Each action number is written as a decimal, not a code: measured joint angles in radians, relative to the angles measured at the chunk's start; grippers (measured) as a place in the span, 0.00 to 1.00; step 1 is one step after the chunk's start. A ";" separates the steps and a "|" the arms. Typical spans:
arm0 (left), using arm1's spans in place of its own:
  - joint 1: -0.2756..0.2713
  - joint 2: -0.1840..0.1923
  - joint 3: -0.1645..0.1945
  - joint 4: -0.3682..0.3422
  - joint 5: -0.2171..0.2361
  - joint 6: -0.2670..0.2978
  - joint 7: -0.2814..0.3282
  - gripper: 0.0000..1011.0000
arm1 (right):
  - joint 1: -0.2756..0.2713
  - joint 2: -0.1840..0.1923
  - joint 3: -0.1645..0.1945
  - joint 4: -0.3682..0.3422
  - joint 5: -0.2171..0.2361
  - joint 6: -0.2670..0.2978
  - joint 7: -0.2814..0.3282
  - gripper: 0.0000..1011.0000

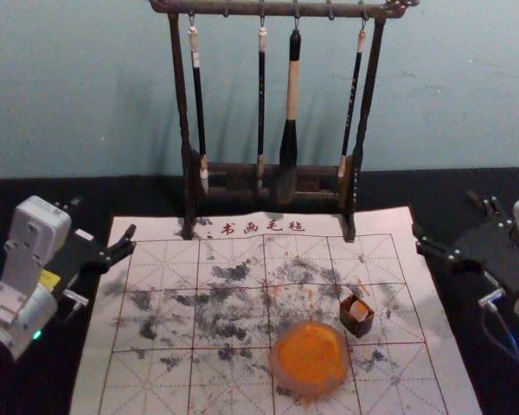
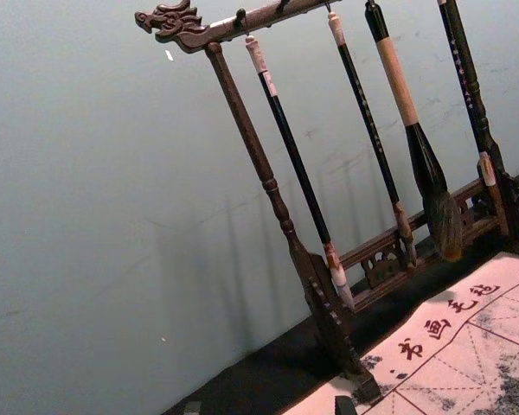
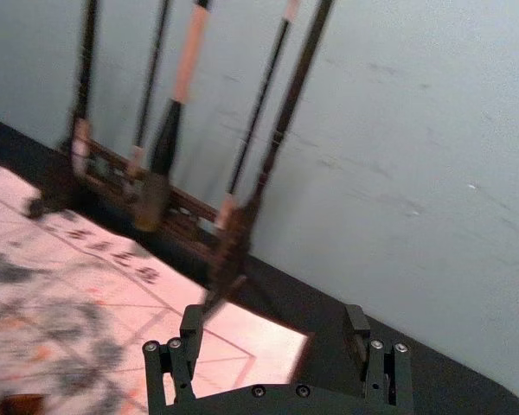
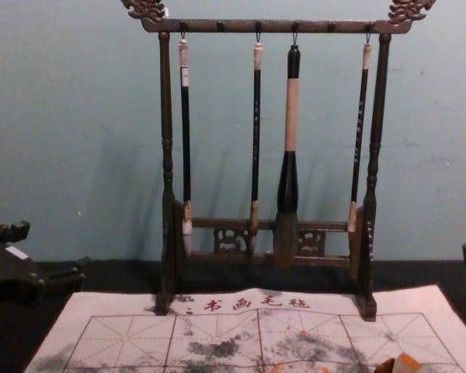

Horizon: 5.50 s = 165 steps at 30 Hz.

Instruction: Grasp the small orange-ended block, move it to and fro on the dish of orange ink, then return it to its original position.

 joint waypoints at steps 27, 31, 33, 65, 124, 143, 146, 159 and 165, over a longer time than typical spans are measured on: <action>0.000 0.000 0.000 0.000 0.000 0.000 0.000 0.99 | -0.183 0.041 0.002 -0.187 0.083 0.022 0.236 0.99; 0.000 0.000 0.000 0.000 0.000 0.000 0.000 0.99 | -0.179 0.029 -0.005 -0.172 0.061 0.034 0.241 0.99; 0.000 0.000 0.000 0.000 0.000 0.000 0.000 0.99 | -0.174 0.022 -0.009 -0.162 0.046 0.042 0.243 0.99; 0.000 0.000 0.000 0.000 0.000 0.000 0.000 0.99 | -0.112 -0.088 -0.012 -0.051 -0.066 0.094 0.288 0.99; 0.000 0.000 0.000 0.000 0.000 0.000 0.000 0.99 | -0.108 -0.112 0.005 -0.041 -0.071 0.106 0.311 0.22; 0.000 0.000 0.000 0.000 0.000 0.000 0.000 0.99 | -0.108 -0.112 0.005 -0.041 -0.071 0.106 0.311 0.08; 0.000 0.000 0.000 0.000 0.000 0.000 0.000 0.99 | -0.108 -0.112 0.005 -0.041 -0.071 0.106 0.311 0.08; 0.000 0.000 0.000 0.000 0.000 0.000 0.000 0.99 | -0.120 -0.136 0.040 -0.050 -0.081 0.109 0.307 0.08; 0.000 0.000 0.000 0.000 0.000 0.000 0.000 0.99 | -0.126 -0.146 0.060 -0.060 -0.084 0.110 0.318 0.08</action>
